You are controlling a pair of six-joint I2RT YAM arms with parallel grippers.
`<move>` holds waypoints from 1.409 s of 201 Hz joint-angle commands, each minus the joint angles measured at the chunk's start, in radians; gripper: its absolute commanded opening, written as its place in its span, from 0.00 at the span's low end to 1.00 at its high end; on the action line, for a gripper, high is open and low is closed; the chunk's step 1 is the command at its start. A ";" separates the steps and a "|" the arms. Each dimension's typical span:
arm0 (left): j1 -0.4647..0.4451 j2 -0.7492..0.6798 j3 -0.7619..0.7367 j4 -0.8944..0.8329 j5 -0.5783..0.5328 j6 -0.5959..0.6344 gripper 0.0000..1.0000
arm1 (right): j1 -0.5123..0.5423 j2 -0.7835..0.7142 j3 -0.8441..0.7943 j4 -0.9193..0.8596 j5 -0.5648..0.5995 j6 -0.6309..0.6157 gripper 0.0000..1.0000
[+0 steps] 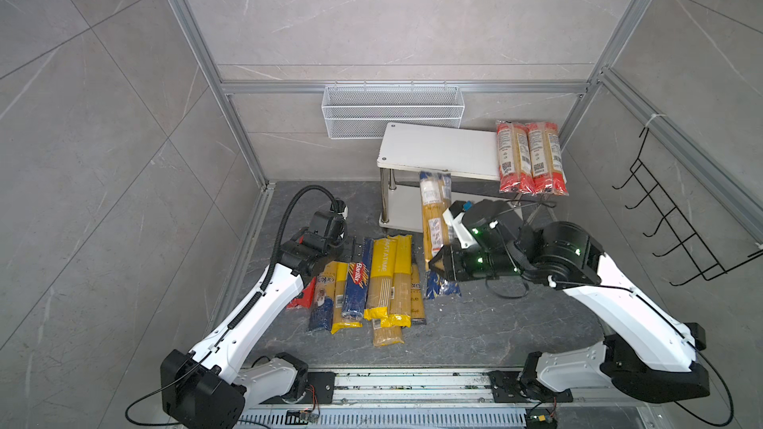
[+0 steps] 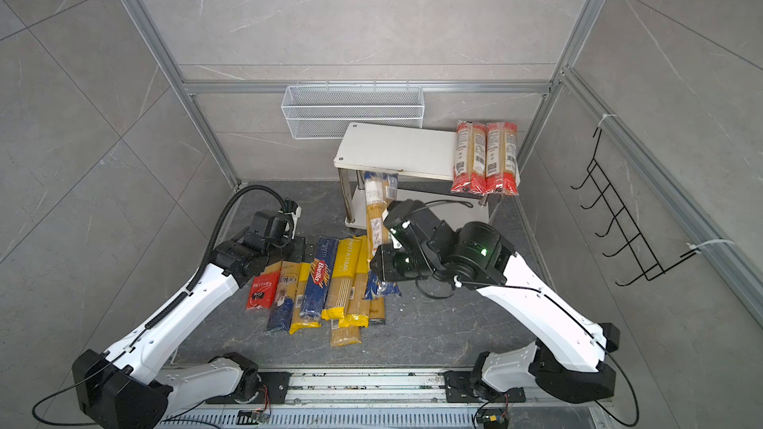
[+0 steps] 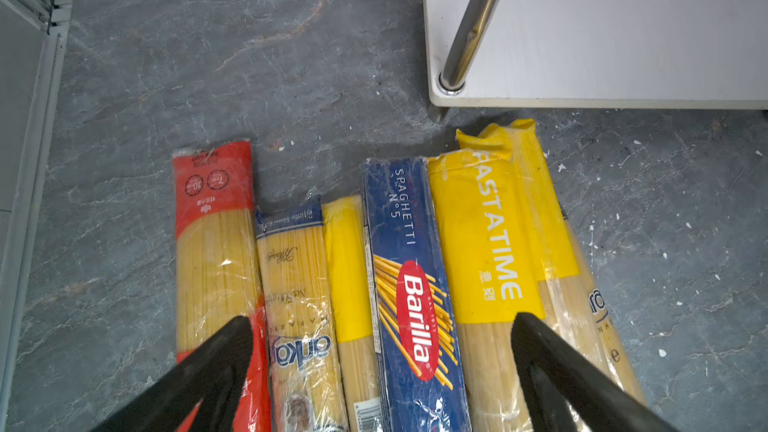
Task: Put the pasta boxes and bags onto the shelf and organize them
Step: 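Carry the clear bag to the top shelf beside the red-and-white bags, then stand the clear bag upright on the shelf and release it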
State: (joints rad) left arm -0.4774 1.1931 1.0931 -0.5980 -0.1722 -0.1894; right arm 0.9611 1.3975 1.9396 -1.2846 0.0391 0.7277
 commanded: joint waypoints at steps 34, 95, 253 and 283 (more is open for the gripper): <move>0.013 0.072 0.086 0.075 0.005 0.018 1.00 | -0.319 0.245 0.443 -0.089 0.169 -0.251 0.00; 0.023 0.144 0.153 0.073 0.003 0.020 1.00 | -0.564 0.578 0.901 -0.081 0.147 -0.438 0.00; 0.127 0.253 0.220 0.081 0.098 0.030 1.00 | -0.683 0.630 0.860 -0.026 0.125 -0.436 0.66; 0.140 0.266 0.227 0.090 0.106 0.031 1.00 | -0.683 0.629 0.868 -0.021 0.123 -0.429 0.76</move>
State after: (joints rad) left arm -0.3508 1.4544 1.2705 -0.5442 -0.0933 -0.1780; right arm 0.2794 2.0254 2.7804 -1.3632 0.1486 0.2947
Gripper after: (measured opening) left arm 0.999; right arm 0.747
